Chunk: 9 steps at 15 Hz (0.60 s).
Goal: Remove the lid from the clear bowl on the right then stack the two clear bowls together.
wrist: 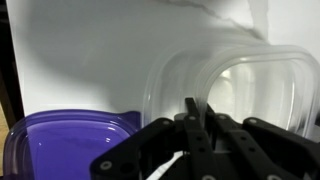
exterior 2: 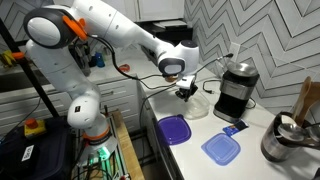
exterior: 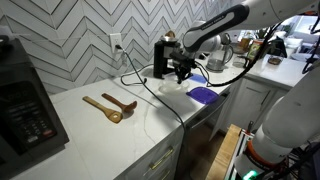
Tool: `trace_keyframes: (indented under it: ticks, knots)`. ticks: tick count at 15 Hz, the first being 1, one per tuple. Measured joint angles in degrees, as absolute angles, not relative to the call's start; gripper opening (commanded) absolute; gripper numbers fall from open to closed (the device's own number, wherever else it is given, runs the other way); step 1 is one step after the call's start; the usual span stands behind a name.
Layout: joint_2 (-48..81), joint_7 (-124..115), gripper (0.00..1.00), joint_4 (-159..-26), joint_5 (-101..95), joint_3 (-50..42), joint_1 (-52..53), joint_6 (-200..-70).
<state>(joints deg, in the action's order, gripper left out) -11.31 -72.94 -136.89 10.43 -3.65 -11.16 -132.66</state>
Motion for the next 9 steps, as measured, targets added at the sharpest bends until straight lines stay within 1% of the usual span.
trace_keyframes:
  ticks: [1, 2, 3, 6, 8, 9]
  knots:
    - [-11.0, -72.9, 0.02, -136.9, 10.4, -3.7, -11.2, -132.7]
    - [-10.7, -72.9, 0.21, -136.9, 10.4, -3.7, -11.2, -132.7]
    - [-10.4, -72.9, 0.32, -136.9, 10.4, -3.7, -11.2, -132.7]
    - [-9.8, -72.9, 0.53, -136.9, 10.4, -3.7, -11.2, -132.7]
    - [-9.6, -72.9, 0.7, -136.8, 10.4, -3.7, -11.2, -132.9]
    - [-9.5, -72.9, 0.76, -136.8, 10.3, -3.7, -11.2, -133.2]
